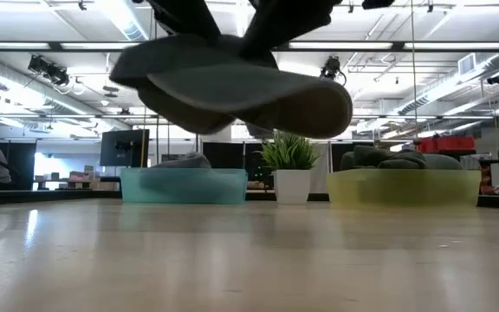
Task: Pick & Place hat
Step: Put the blue cap into the blue bin
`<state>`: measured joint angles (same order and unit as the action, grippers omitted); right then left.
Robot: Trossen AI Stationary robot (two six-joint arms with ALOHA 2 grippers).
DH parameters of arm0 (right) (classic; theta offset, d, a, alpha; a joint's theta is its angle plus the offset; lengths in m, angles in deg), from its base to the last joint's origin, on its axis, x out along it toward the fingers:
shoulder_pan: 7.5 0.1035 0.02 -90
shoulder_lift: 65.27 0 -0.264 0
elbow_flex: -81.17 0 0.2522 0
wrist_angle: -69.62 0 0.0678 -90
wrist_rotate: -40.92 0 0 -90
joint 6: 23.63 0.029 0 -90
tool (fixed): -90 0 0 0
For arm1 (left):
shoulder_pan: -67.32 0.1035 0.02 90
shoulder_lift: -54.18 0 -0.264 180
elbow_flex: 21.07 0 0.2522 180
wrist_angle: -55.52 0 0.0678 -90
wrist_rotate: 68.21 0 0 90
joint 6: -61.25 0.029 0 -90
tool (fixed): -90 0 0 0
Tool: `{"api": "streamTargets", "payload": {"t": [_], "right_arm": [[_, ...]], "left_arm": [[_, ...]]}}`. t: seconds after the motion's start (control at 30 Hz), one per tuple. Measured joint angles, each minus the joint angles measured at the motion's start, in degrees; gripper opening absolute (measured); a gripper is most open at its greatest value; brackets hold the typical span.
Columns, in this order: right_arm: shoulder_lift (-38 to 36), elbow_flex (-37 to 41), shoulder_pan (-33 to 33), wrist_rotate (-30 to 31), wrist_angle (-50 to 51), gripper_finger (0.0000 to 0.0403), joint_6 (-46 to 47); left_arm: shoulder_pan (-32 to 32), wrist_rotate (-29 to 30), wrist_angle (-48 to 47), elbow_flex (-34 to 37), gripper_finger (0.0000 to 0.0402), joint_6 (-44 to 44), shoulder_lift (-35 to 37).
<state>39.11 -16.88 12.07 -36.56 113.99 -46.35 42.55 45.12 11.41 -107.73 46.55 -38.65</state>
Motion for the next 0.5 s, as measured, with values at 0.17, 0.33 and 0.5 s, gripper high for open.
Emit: {"api": "streamTargets", "payload": {"t": [0.17,0.33,0.5], "right_arm": [[0.0,-0.5,0.0,2.4,-1.7,0.0004,-2.2],[0.0,-0.5,0.0,8.3,-1.8,0.0004,-4.0],[0.0,-0.5,0.1,13.2,-1.9,0.0014,-3.9]], "left_arm": [[1.4,-0.9,0.0,0.0,0.0169,-0.5,0.0],[2.6,-1.6,0.0,0.0,0.0150,-1.6,0.0],[3.8,-1.3,-0.9,0.0,0.0060,-2.4,0.0]]}}
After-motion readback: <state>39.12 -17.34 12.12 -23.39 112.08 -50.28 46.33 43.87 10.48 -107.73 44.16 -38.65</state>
